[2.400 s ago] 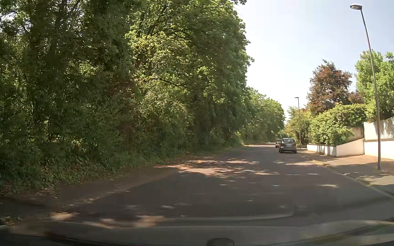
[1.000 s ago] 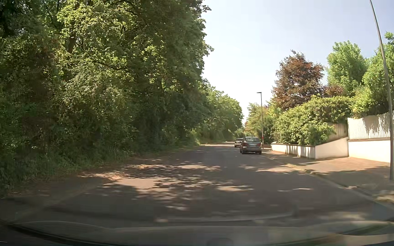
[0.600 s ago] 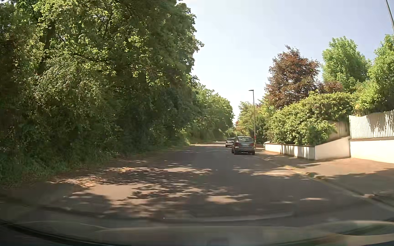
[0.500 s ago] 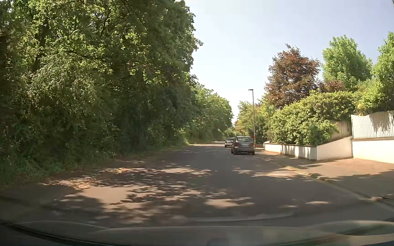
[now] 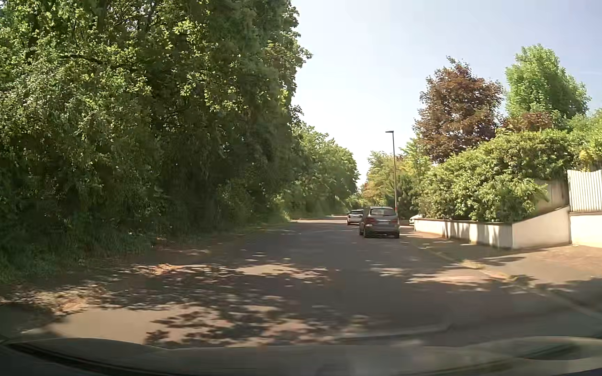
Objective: Follow the waypoints while adhering to traffic rules and regulations
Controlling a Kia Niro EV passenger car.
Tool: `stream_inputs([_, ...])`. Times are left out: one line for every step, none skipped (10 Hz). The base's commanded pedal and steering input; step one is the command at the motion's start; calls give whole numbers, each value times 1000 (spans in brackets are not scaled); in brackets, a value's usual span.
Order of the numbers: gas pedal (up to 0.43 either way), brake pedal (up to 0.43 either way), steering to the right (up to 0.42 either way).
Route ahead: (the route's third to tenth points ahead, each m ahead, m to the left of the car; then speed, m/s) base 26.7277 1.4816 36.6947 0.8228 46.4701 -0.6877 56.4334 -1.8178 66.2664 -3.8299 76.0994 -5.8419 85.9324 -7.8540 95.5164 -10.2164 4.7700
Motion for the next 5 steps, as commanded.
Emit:
stream_inputs([287, 0, 2])
stream_inputs([287, 0, 11])
stream_inputs([287, 0, 22])
stream_inputs([287, 0, 28])
stream_inputs([287, 0, 28])
